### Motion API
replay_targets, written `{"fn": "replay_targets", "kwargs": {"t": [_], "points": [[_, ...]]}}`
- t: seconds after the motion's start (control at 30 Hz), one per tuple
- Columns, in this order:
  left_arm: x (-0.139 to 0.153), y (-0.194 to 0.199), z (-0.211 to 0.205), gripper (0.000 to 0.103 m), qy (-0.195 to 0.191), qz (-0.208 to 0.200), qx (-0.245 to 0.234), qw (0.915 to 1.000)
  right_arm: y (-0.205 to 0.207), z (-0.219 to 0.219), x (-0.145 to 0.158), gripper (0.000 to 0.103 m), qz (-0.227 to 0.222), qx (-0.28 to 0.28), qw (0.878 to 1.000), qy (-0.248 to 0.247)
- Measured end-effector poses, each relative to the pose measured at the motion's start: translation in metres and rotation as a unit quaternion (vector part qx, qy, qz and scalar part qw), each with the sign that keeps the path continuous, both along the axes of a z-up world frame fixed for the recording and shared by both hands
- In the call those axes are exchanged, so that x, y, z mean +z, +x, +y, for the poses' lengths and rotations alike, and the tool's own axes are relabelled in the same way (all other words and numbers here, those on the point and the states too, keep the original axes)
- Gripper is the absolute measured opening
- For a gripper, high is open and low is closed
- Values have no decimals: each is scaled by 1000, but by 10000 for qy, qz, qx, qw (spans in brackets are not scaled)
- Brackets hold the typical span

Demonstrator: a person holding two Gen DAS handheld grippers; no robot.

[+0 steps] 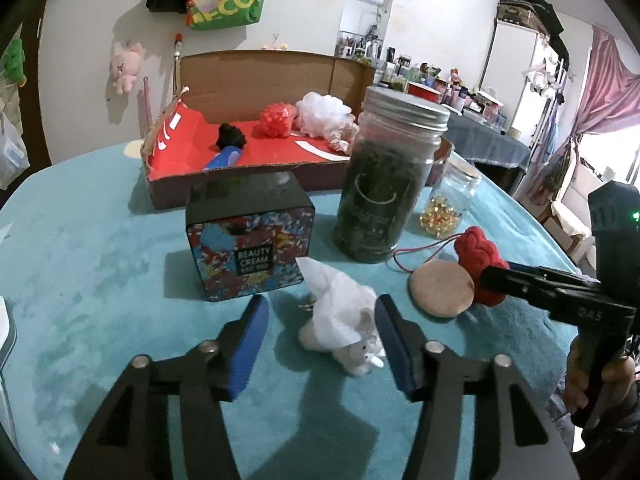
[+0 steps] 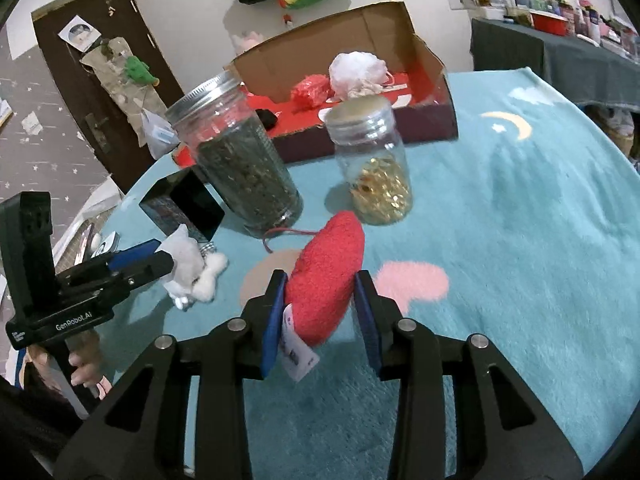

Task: Organize soft objects
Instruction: 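Grasp the white tissue with the left tool while the right tool grasps the red knitted pouch, then carry the white tissue and red knitted pouch over the red box with both tools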

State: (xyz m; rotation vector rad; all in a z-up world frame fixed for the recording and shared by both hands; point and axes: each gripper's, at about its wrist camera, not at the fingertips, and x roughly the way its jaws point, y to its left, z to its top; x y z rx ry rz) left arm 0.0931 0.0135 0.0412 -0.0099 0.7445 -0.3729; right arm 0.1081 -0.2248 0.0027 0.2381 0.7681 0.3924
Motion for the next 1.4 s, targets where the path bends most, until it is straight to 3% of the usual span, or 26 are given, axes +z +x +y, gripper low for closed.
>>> {"fn": "replay_targets", "kwargs": {"t": [0.03, 0.1, 0.4, 0.5, 0.57, 0.6, 0.63, 0.67, 0.77, 0.97, 1.4], "points": [[0, 0, 0, 61, -11, -5, -27, 10000, 0, 0, 0, 62, -7, -32, 10000, -57], [0, 1, -4, 62, -8, -11, -76, 10000, -4, 1, 2, 72, -175, -63, 9997, -168], [-5, 9, -13, 61, -43, 117, -159, 9998, 2, -2, 1, 72, -204, -139, 9996, -158], [-9, 12, -14, 44, -30, 188, -184, 9996, 6, -10, -4, 72, -32, -173, 9998, 90], [-10, 13, -14, 25, -97, 257, -238, 9993, 9, -14, -7, 70, 103, -156, 9995, 271], [-9, 12, -14, 22, -88, 227, -209, 9995, 11, -14, -8, 58, 152, -131, 9992, 342], [-8, 11, -14, 18, -78, 208, -201, 9996, 12, -14, -10, 38, 206, -104, 9989, 396], [-7, 11, -14, 17, -96, 204, -200, 9995, 14, -14, -12, 31, 274, -36, 9984, 497], [-2, 10, -12, 16, -183, 158, -207, 9995, 12, -14, -8, 31, 207, 80, 9972, 711], [9, 6, -13, 14, -284, 25, -326, 9991, 9, -5, 7, 31, -15, 227, 9973, 692], [9, 2, 8, 14, -360, 128, -154, 9992, 8, -9, 7, 31, 49, 272, 9959, 856]]}}
